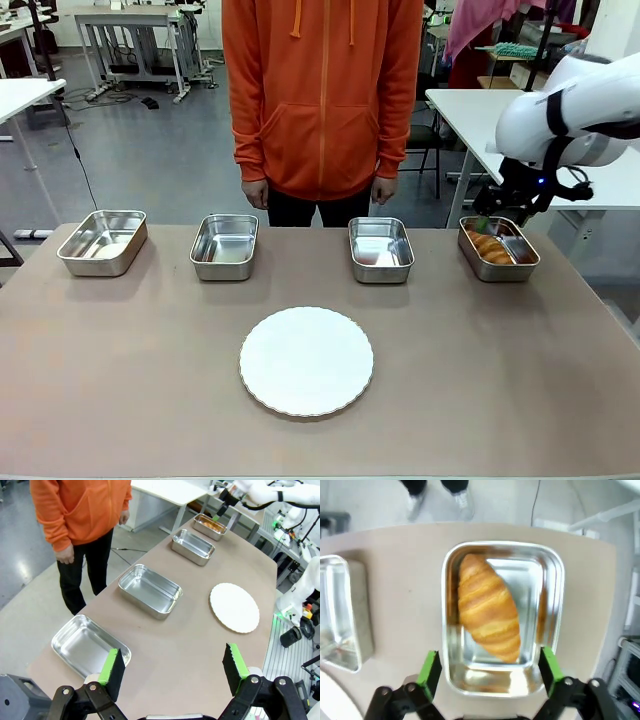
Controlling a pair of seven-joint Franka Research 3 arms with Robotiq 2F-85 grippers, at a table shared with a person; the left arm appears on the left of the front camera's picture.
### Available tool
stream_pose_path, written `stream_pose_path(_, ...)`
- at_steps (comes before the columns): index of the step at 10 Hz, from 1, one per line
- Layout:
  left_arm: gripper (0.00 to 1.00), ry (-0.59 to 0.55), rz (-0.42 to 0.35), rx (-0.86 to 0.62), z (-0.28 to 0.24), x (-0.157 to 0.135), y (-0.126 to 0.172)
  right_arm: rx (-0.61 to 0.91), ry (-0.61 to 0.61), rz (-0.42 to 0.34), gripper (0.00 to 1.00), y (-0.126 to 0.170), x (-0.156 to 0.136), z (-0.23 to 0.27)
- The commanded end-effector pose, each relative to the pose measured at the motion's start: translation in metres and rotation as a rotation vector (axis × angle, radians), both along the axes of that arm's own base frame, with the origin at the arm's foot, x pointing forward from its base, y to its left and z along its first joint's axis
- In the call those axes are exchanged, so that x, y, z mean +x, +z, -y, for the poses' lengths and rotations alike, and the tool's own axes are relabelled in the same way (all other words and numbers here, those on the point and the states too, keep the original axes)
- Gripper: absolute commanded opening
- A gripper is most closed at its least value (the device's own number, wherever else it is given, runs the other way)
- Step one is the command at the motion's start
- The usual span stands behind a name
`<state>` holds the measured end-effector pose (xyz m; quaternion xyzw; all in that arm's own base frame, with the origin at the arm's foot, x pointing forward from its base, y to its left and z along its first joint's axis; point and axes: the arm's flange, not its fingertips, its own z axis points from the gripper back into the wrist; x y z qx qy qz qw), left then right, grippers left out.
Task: Place the bread in the container.
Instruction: Place the Butter Roll into the Airtight Container indicated by the human.
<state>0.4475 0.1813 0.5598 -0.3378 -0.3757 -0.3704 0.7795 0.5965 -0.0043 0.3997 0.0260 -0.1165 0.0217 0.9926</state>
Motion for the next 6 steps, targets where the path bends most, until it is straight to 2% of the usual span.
stream_pose_path(1, 1.00, -0.013, 0.011, -0.001, 0.001, -0.001, 0.001, 0.027, -0.030, 0.135, 1.00, 0.023, -0.076, -0.013)
stream_pose_path(3, 1.00, -0.013, 0.011, -0.001, 0.001, -0.001, 0.001, 0.082, -0.025, 0.173, 1.00, 0.030, -0.129, -0.019)
stream_pose_path(6, 1.00, -0.013, 0.011, -0.001, 0.001, -0.001, 0.001, 0.107, 0.017, 0.170, 1.00, 0.019, -0.181, -0.032)
